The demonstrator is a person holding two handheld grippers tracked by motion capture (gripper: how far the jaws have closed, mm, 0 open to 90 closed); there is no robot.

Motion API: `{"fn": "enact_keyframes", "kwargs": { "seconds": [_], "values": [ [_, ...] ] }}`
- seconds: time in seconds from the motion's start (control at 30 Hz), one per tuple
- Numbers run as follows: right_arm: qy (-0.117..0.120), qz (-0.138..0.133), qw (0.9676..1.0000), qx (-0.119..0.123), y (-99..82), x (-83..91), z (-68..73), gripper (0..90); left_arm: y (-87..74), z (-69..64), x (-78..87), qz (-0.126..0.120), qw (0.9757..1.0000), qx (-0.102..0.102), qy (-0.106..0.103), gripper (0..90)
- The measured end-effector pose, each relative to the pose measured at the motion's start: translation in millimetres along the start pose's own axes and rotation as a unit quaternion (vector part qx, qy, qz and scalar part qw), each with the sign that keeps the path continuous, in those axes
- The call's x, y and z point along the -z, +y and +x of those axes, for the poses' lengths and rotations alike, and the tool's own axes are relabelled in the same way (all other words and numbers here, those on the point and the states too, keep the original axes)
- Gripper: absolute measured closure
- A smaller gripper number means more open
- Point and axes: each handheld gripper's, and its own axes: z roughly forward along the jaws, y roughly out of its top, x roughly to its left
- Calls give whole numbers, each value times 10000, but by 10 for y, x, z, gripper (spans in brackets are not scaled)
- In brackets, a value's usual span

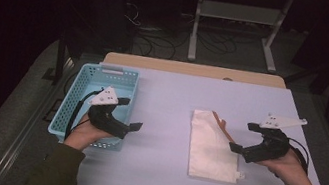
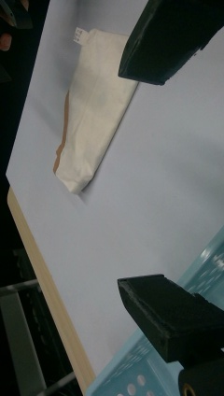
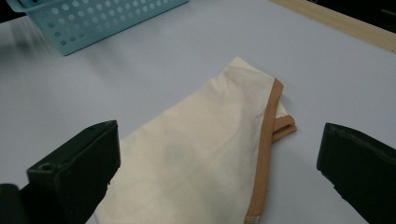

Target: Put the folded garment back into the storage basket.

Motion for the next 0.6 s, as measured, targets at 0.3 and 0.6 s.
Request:
{"fn": "enact_keyframes", "kwargs": {
  "seconds": [0.3, 0.6],
  "values": [
    [-10, -25, 10000, -61, -54, 46, -34, 0, 2, -1, -2, 10, 10000, 3, 12, 9],
    [-84, -126, 9998, -141, -124, 111, -81, 0, 0, -7, 0, -7, 10000, 7, 9, 9]
  ]
}}
